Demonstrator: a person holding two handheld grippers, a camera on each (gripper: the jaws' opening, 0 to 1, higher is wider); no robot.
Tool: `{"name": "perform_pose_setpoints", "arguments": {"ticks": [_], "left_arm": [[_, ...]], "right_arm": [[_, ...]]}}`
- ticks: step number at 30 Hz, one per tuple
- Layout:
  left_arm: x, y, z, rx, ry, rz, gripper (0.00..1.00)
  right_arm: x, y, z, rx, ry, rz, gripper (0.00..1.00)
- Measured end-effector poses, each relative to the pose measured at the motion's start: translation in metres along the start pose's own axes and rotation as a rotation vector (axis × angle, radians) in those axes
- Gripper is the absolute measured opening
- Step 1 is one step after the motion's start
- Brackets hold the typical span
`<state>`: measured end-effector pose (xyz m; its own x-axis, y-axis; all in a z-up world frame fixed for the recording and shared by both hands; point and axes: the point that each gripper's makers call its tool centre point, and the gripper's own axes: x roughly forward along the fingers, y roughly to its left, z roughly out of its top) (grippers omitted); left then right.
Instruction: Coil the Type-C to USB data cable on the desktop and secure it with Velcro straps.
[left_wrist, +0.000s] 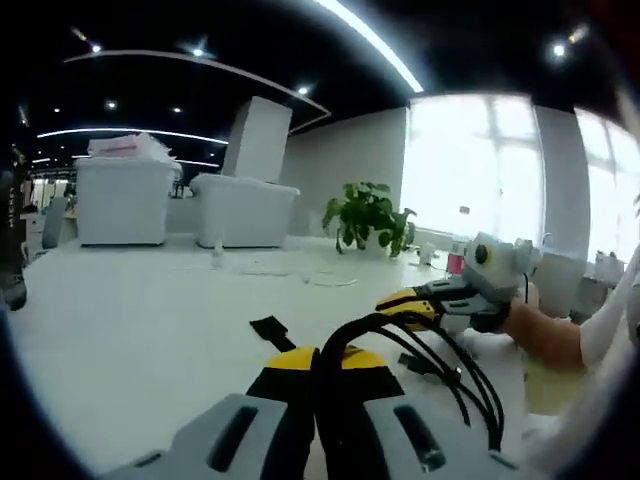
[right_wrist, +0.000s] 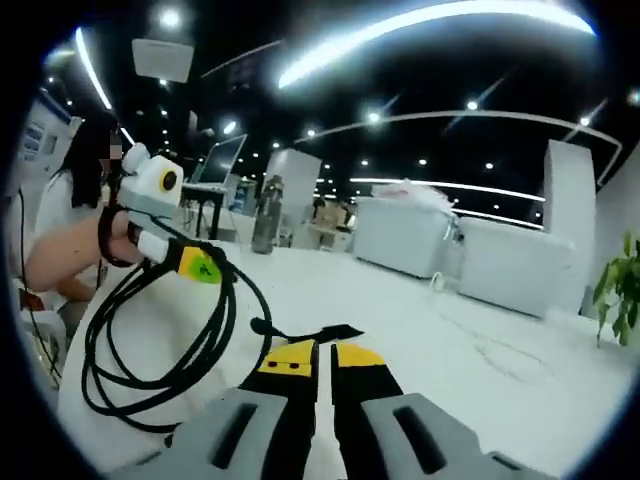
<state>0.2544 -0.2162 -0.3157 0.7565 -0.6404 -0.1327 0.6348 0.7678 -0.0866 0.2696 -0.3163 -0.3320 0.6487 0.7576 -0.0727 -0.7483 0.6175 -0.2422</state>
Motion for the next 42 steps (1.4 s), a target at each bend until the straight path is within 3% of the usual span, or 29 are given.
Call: {"name": "perform_pose_setpoints", "arguments": {"ticks": [5,8,12,27,32,42], "left_arm": [[0.034,0.012,-0.005,0.024,0.056,-0.009,0.07],[0.045,0.012,-0.004,0.009,0.053,-0.032,0.07],[0.053,0.018,-0.01,0.003,0.057,-0.031,0.07],[0.054,0.024,-0.02,0.058,0.099,-0.001,0.09],[0.052,0.031,-0.037,0.1,0.172,0.02,0.18],[0.046,0.033,-0.035,0.071,0.161,0.003,0.28]], "right_arm": [[-0.009,-0.01,0.007,0.03,-0.051,-0.043,0.05],[-0.016,-0.028,0.007,0.059,-0.06,-0.134,0.05],[-0.021,-0.033,0.012,0.111,-0.097,-0.151,0.05],[-0.017,-0.025,0.008,0.072,-0.067,-0.135,0.09],[-0.015,-0.022,0.005,0.06,-0.053,-0.127,0.12],[-0.014,-0.019,0.001,0.025,-0.029,-0.122,0.13]]}}
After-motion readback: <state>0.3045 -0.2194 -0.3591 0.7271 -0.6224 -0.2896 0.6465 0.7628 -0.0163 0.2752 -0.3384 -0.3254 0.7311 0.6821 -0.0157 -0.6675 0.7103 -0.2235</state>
